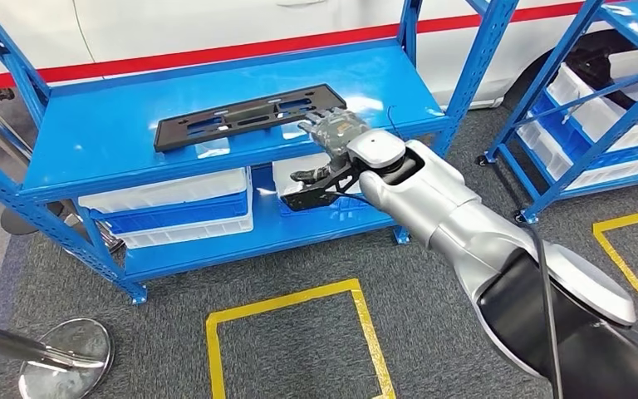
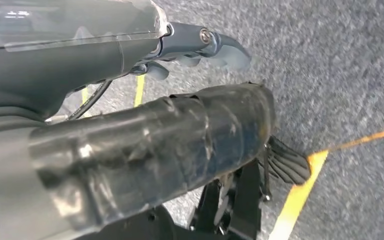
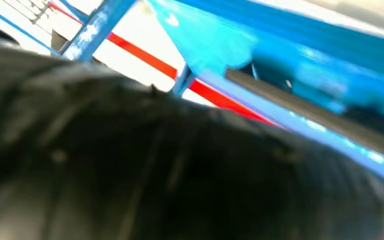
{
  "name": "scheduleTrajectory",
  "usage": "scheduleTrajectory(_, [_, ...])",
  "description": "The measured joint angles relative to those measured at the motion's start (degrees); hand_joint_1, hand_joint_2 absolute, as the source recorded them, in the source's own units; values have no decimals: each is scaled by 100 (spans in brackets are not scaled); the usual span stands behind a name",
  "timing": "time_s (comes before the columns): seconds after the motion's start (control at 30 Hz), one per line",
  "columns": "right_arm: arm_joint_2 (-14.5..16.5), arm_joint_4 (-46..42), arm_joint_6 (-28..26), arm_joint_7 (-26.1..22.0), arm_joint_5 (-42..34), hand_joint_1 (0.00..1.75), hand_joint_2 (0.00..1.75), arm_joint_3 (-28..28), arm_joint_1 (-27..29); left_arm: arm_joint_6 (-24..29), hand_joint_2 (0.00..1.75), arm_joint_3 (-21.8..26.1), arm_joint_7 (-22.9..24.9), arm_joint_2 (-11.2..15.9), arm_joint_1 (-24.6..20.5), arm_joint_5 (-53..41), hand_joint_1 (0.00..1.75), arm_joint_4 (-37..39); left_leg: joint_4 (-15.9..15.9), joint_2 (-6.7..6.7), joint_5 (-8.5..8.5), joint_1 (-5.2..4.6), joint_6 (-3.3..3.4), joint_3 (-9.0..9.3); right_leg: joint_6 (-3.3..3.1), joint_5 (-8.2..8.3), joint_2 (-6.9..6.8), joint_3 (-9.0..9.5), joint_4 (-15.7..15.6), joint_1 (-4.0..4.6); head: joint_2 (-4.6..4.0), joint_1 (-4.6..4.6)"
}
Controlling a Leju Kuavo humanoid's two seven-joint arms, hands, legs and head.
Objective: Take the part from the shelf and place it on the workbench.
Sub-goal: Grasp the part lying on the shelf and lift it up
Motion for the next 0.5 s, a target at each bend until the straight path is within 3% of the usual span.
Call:
scheduleTrajectory(0.03, [21, -16, 15, -4, 9, 0, 0, 13, -3, -1, 0, -2, 5, -3, 1, -13, 0, 0, -34, 8, -15, 21, 23, 52, 31, -109, -1, -113, 236, -11, 0, 3])
scheduleTrajectory(0.1, [57, -26, 51, -11, 27, 0, 0, 43, 16, -3, 0, -5, 9, -3, -2, -33, 0, 0, -44, 10, -70, 23, 54, 117, 88, -370, -2, -544, 985, -67, 0, 9])
scheduleTrajectory(0.13, [73, -27, 66, -11, 33, 0, 0, 59, 39, -7, 0, -10, 9, -3, -6, -40, 0, 0, -37, 3, -104, 27, 55, 143, 114, -429, -4, -772, 1308, -98, -1, 10])
scheduleTrajectory(0.17, [91, -30, 74, -13, 35, 0, 0, 73, 63, -11, 0, -19, 10, -3, -8, -44, 0, 0, -27, -6, -142, 33, 48, 176, 136, -382, -6, -931, 1471, -126, 0, 9])
scheduleTrajectory(0.2, [110, -33, 76, -15, 37, 0, 0, 85, 80, -18, 0, -27, 10, -3, -6, -47, 0, 1, -12, -17, -188, 43, 34, 221, 154, -208, -9, -982, 1410, -151, 0, 9])
scheduleTrajectory(0.23, [130, -35, 76, -17, 39, 0, 0, 92, 87, -28, 0, -35, 10, -6, -2, -53, 0, 1, 7, -28, -243, 56, 11, 277, 168, 72, -14, -921, 1128, -172, 0, 10])
scheduleTrajectory(0.3, [169, -45, 80, -27, 43, 0, 0, 109, 98, -61, 0, -48, -9, -14, 7, -80, 0, 2, 42, -42, -358, 70, -62, 377, 180, 523, -18, -676, 457, -176, 0, 14])
scheduleTrajectory(0.33, [195, -56, 87, -31, 43, 0, 0, 125, 105, -78, 0, -56, -23, -17, 7, -96, 0, 2, 51, -45, -397, 68, -104, 398, 168, 590, -17, -566, 216, -163, 0, 21])
scheduleTrajectory(0.37, [224, -73, 96, -35, 40, 0, 0, 146, 118, -93, 0, -68, -38, -19, 4, -114, 0, 3, 51, -43, -419, 64, -144, 401, 147, 551, -11, -511, 113, -143, 0, 24])
scheduleTrajectory(0.5, [324, -163, 123, -37, 8, 0, 0, 225, 169, -111, 0, -96, -56, -22, -22, -179, 0, 9, 95, -8, -507, 68, -258, 414, 12, 403, 26, -385, -25, -150, -1, 33])
